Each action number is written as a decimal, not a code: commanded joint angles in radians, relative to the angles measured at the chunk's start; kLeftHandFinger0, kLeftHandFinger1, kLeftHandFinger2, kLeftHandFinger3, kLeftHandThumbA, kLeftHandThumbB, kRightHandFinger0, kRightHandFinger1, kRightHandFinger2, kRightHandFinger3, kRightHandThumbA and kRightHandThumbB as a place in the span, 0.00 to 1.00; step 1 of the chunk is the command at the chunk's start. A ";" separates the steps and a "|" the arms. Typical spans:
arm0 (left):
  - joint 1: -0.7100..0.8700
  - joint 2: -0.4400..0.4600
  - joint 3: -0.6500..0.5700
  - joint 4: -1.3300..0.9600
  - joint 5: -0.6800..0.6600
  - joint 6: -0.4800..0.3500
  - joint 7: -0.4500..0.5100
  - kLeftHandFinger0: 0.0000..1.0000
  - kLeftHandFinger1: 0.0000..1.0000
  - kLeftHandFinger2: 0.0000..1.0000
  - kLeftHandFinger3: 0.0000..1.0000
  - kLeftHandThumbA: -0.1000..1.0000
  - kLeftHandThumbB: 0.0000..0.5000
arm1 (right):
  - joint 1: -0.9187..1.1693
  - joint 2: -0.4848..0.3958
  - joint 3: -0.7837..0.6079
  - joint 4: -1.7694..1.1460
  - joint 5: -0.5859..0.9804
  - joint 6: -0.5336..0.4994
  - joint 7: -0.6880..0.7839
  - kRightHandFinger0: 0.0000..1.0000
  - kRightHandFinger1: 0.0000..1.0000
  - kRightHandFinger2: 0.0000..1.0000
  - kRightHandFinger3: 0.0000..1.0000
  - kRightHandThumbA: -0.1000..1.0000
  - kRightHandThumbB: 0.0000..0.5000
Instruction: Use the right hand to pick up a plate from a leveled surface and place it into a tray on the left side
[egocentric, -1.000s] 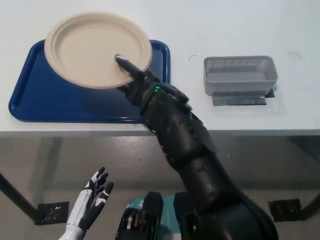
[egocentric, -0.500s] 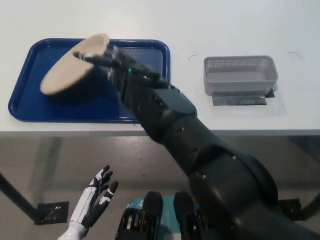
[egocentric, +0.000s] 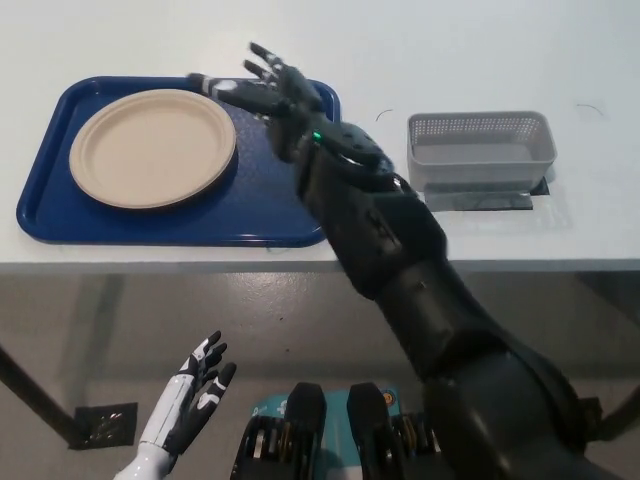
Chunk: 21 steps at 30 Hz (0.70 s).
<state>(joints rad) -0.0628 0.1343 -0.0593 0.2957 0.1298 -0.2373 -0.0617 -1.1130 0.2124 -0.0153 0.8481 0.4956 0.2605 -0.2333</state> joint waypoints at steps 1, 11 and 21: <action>-0.012 0.021 -0.009 -0.040 0.006 0.009 -0.018 1.00 1.00 1.00 1.00 0.86 0.53 | 0.167 -0.065 -0.039 -0.658 0.000 0.165 -0.020 1.00 1.00 1.00 1.00 1.00 0.90; -0.029 0.022 -0.013 -0.018 0.022 0.018 -0.013 1.00 1.00 1.00 1.00 0.86 0.49 | 0.612 -0.228 0.070 -1.662 -0.312 0.048 0.083 1.00 1.00 1.00 1.00 1.00 0.85; -0.046 0.021 -0.014 0.028 0.021 -0.001 -0.011 1.00 1.00 1.00 1.00 0.82 0.45 | 1.093 -0.316 -0.094 -1.798 -0.407 -0.533 0.265 1.00 1.00 1.00 1.00 1.00 0.91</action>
<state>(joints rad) -0.0630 0.1330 -0.0586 0.3195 0.1296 -0.2356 -0.0616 -0.4426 0.0587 -0.0244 0.1892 0.4564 0.2909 -0.2348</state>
